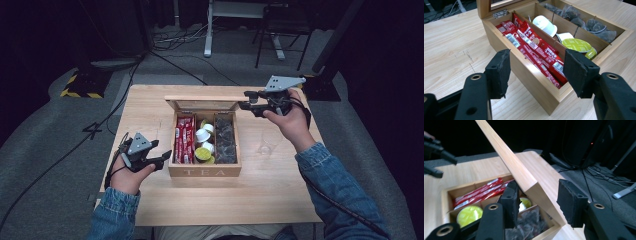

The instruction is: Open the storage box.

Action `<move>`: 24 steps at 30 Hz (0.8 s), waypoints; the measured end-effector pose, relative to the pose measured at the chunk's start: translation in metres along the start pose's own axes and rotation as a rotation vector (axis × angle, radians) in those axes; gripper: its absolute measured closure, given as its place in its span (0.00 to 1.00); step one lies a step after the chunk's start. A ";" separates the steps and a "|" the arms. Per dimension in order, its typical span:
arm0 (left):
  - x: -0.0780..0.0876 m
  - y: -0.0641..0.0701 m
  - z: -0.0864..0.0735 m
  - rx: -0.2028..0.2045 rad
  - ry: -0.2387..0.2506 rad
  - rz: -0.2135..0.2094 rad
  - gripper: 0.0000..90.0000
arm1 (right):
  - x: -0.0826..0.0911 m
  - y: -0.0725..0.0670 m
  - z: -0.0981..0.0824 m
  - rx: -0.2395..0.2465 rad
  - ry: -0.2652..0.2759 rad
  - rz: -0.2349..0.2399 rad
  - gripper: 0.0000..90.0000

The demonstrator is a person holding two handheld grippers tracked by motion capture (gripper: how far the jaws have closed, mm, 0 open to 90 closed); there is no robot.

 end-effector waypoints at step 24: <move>-0.003 -0.006 -0.002 0.004 -0.013 -0.004 0.43 | -0.041 0.049 0.038 -0.091 0.040 -0.132 0.62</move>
Point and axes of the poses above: each handheld gripper's, and its own axes: x roughly backward along the jaws, z roughly out of its top, y roughly to its right, the point moved 8 cm from there along -x, roughly forward along the jaws, and after that the axes turned 6 degrees about -z, right-handed, at the moved point
